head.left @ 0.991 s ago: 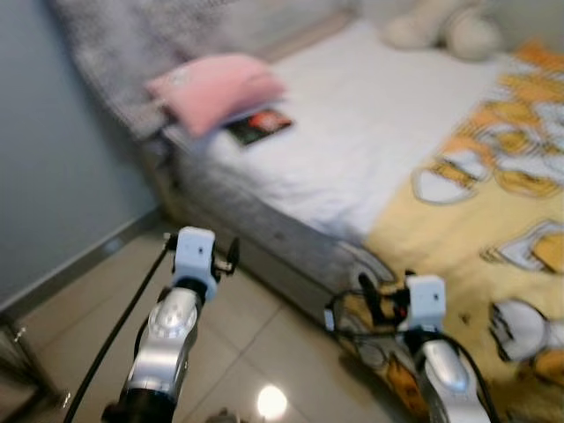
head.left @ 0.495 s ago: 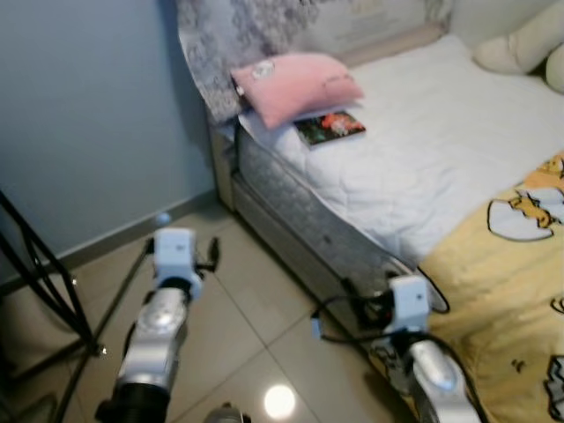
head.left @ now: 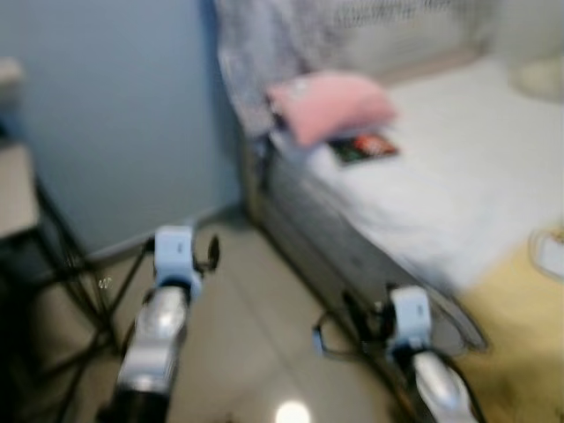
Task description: Clean up the room
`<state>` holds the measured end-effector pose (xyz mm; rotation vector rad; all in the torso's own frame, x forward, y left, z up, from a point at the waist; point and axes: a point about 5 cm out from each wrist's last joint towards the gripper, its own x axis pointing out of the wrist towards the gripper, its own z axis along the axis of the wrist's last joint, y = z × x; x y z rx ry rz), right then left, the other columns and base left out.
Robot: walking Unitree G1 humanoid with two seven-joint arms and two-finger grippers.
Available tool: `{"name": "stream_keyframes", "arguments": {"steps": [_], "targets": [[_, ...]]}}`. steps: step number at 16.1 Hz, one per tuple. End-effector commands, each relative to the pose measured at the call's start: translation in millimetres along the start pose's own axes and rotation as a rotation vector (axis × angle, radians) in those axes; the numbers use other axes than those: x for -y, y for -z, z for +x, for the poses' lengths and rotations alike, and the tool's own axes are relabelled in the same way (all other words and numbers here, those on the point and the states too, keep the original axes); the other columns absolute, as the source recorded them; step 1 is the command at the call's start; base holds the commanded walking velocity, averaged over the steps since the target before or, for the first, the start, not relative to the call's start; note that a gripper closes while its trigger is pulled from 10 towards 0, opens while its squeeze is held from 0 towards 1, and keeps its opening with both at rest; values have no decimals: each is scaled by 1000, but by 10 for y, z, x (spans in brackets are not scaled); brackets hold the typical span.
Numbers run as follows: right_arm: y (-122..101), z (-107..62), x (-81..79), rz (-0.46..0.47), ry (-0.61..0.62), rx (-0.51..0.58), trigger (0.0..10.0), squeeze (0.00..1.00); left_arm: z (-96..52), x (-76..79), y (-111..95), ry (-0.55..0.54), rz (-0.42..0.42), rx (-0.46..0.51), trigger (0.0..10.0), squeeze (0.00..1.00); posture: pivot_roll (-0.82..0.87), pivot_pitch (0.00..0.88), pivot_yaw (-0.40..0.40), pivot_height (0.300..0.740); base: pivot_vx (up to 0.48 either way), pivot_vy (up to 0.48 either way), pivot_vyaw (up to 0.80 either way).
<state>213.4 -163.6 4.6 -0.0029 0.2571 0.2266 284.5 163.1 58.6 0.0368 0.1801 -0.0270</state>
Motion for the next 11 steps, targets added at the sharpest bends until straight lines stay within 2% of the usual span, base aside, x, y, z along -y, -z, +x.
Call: {"name": "stream_keyframes", "arguments": {"steps": [1, 2, 5, 7, 8, 9, 10, 11], "targets": [[-46, 51, -29, 10, -13, 18, 10000, 0, 40, -3, -83, -1, 26, 15, 10000, 0, 41, 0, 13, 740, 0, 0, 538], [-51, 68, -39, 12, -17, 20, 10000, 0, 43, -3, -81, 2, 27, 16, 10000, 0, 46, 0, 15, 740, 0, 0, 538], [-163, 207, -80, 25, -12, 70, 10000, 0, 100, -95, -138, -19, 106, 35, 10000, 0, 68, 0, 32, 740, 0, 0, 531], [-193, 255, -109, 66, -1, 80, 10000, 0, 93, -129, -147, -13, 160, 42, 10000, 0, 70, 0, 35, 740, 0, 0, 534], [-169, 242, -97, 100, 15, 72, 10000, 0, 75, -136, -139, -21, 166, 50, 10000, 0, 70, 0, 35, 740, 0, -420, 531], [-160, 235, -88, 112, 23, 68, 10000, 0, 69, -139, -137, -25, 164, 53, 10000, 0, 70, 0, 35, 740, 0, -480, 531], [-134, 193, -7, 156, 58, 57, 10000, 0, -7, -175, -112, -56, 71, 56, 10000, 0, 65, 0, 25, 740, 0, -480, 513], [-132, 182, 11, 150, 58, 54, 10000, 0, -47, -179, -92, -59, 66, 52, 10000, 0, 65, 0, 25, 740, 0, -480, 513]]}}
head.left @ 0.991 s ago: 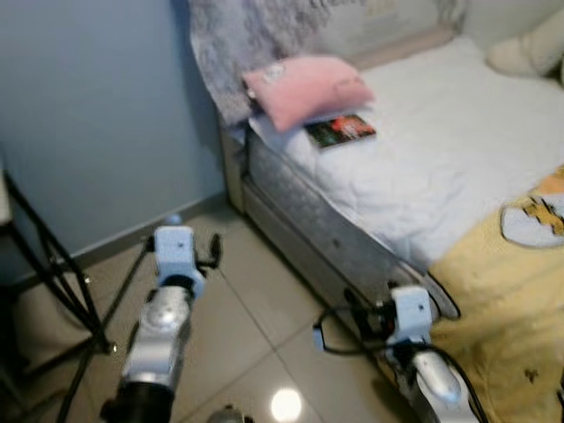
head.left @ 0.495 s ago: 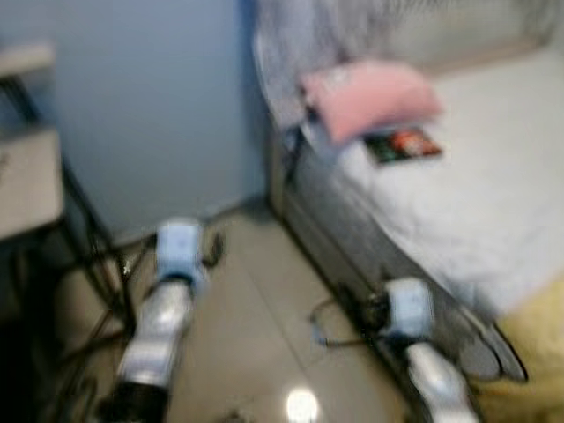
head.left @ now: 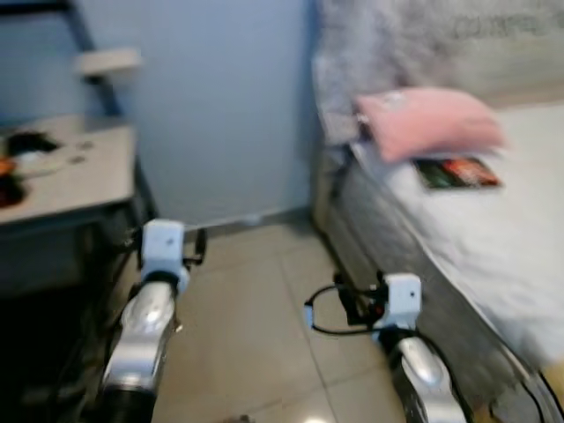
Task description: Clean up the room
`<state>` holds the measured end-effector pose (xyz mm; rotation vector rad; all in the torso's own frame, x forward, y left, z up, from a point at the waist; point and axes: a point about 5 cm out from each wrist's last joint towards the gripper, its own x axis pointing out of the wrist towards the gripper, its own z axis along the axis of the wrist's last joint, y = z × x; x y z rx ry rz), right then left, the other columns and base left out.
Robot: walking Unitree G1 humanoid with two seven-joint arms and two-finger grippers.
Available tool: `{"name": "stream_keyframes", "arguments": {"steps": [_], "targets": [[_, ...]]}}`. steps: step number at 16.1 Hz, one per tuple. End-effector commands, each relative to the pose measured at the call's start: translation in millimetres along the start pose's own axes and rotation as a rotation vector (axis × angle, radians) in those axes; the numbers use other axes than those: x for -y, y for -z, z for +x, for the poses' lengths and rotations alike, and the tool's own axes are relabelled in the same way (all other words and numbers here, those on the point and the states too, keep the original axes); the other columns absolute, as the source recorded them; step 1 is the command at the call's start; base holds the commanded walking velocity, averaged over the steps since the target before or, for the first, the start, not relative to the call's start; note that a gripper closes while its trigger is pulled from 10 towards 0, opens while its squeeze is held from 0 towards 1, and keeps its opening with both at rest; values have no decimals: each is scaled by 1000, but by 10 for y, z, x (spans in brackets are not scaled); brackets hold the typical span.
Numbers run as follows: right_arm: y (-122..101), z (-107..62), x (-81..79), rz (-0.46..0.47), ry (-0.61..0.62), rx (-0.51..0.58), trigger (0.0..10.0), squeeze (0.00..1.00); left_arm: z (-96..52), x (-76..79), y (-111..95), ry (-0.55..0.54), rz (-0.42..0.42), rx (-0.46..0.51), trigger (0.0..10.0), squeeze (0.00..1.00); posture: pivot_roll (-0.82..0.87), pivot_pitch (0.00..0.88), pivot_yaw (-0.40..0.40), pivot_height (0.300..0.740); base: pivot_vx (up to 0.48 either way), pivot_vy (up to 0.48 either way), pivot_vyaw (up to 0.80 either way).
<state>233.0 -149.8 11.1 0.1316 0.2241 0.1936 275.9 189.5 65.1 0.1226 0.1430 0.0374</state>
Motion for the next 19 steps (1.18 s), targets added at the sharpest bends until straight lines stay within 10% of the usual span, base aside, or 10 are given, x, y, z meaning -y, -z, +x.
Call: {"name": "stream_keyframes", "arguments": {"steps": [1, 7, 14, 19], "targets": [[-39, -23, 122, -11, 27, 4, 10000, 0, -18, 128, -17, 58, -22, -4, 10000, 0, 66, 0, 30, 740, 0, -472, 519], [-132, 183, 67, -36, -19, 8, 10000, 0, 158, 265, -123, 161, -55, -25, 10000, 0, 89, 0, 34, 740, 0, -392, 514], [-11, -1, 102, -24, -28, 10, 10000, 0, 36, -76, 10, 70, 25, -18, 10000, 0, 83, 0, 27, 740, 0, 0, 514], [16, -5, 30, -57, -48, -5, 10000, 0, 59, 99, -121, 85, -41, 52, 10000, 0, 75, 0, 25, 740, 258, 0, 409]]}}
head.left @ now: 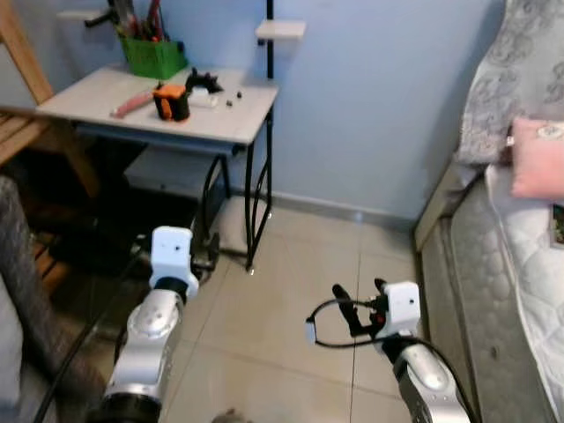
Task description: Clean up the room
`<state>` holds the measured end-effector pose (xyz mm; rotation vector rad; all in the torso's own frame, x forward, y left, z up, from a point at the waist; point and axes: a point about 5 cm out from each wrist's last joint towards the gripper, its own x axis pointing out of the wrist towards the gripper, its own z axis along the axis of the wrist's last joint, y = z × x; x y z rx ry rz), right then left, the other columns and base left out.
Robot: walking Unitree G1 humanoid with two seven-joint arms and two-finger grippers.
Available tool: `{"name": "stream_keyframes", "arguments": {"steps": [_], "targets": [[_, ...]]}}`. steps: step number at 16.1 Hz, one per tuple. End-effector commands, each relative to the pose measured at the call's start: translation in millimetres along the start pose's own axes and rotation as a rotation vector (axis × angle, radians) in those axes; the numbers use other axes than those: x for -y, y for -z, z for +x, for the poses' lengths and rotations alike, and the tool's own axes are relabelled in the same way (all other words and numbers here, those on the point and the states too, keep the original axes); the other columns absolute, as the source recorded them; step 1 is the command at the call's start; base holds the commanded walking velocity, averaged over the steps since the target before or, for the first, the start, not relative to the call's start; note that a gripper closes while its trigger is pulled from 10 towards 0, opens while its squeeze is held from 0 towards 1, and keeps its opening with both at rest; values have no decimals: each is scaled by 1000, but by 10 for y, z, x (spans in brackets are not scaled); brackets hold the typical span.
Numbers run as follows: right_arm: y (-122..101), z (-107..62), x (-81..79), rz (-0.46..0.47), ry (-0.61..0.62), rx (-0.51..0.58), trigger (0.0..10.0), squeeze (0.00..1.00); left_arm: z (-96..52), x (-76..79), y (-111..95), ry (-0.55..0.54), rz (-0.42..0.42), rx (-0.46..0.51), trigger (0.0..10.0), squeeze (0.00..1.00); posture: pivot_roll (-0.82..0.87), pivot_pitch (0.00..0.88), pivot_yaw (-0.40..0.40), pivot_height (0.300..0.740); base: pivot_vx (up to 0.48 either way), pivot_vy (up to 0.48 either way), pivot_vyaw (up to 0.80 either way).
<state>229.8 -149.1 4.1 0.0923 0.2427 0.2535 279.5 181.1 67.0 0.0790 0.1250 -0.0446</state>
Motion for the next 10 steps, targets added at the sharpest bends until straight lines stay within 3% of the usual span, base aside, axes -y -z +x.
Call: {"name": "stream_keyframes", "arguments": {"steps": [1, 5, 9, 10], "targets": [[-54, 10, 48, -3, 26, 18, 10000, 0, 41, 19, -84, 5, 1, 28, 10000, 0, 72, 0, 23, 740, 469, 0, 0], [-43, 5, 79, -17, 38, 8, 10000, 0, 32, 15, -84, -7, 7, 35, 10000, 0, 74, 0, 20, 740, 472, 0, 322], [-30, 17, 92, -40, 49, -13, 10000, 0, 45, 34, -98, -2, 10, 44, 10000, 0, 78, 0, 16, 740, 476, 0, 634], [-12, -27, 138, -63, 59, -22, 10000, 0, 7, 87, -61, 14, 17, 26, 10000, 0, 83, 0, 16, 740, 0, 0, 0]]}}
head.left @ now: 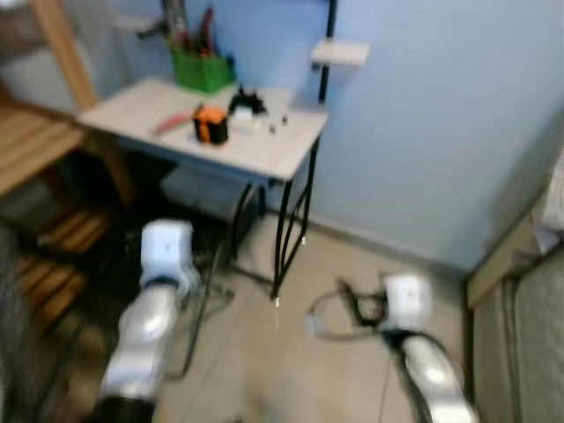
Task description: Clean up the room
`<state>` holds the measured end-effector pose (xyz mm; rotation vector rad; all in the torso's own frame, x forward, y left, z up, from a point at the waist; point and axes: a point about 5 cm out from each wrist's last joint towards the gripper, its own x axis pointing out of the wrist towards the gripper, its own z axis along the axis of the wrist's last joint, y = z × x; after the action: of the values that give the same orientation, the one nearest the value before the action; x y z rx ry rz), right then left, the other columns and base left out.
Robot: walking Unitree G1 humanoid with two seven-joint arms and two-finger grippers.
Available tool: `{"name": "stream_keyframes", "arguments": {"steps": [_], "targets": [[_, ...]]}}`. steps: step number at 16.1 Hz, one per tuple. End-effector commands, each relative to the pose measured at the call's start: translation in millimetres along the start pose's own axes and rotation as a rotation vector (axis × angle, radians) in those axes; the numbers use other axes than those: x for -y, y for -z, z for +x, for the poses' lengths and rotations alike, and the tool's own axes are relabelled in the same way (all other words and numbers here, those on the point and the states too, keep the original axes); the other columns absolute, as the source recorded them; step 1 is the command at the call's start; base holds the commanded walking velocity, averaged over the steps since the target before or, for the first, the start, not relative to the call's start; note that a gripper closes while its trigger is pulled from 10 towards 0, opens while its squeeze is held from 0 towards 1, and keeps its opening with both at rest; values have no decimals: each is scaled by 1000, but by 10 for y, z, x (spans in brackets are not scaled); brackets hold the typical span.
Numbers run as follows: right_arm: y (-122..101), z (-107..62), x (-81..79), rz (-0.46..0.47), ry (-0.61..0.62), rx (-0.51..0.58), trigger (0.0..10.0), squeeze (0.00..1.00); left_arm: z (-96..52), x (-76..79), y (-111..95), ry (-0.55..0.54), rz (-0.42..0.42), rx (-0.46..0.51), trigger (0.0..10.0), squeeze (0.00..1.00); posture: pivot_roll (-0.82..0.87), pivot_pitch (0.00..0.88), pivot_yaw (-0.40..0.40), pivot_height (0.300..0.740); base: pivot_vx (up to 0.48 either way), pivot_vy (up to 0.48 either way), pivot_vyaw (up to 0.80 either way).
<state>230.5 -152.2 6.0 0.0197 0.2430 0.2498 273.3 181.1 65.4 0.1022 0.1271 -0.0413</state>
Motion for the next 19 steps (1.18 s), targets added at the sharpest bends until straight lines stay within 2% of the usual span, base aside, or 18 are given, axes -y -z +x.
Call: {"name": "stream_keyframes", "arguments": {"steps": [1, 2, 3, 4, 6, 8, 11, 19], "targets": [[40, -153, 142, -64, 14, -13, 10000, 0, -73, 203, 16, 99, 22, 0, 10000, 0, 80, 0, 10, 740, 0, 0, 0], [54, -329, 193, -108, 1, -2, 10000, 0, -216, 313, 63, 208, 29, 24, 10000, 0, 79, 0, 3, 740, 0, 0, 0], [83, -443, 251, -122, 11, -11, 10000, 0, -252, 377, -18, 257, 72, 93, 10000, 0, 82, 0, -2, 740, 0, 0, 0], [148, -557, 354, -129, 36, -44, 10000, 0, -209, 381, -88, 221, 59, 122, 10000, 0, 75, 0, -7, 740, 0, 0, 0], [115, -553, 383, -104, 80, -17, 10000, 0, -187, 372, -146, 189, 58, 143, 10000, 0, 65, 0, -5, 740, 0, 0, 784], [87, -583, 348, -93, 72, 17, 10000, 0, -266, 276, -284, 166, 110, 204, 10000, 0, 62, 0, 0, 740, 0, 0, 0], [126, -571, 333, -94, 90, 15, 10000, 0, -268, 274, -402, 150, 103, 242, 10000, 0, 75, 0, 8, 740, 0, 0, 0], [139, -530, 348, -108, 120, -2, 10000, 0, -256, 263, -419, 144, 93, 241, 10000, 0, 75, 0, 8, 740, 0, 0, 0]]}}
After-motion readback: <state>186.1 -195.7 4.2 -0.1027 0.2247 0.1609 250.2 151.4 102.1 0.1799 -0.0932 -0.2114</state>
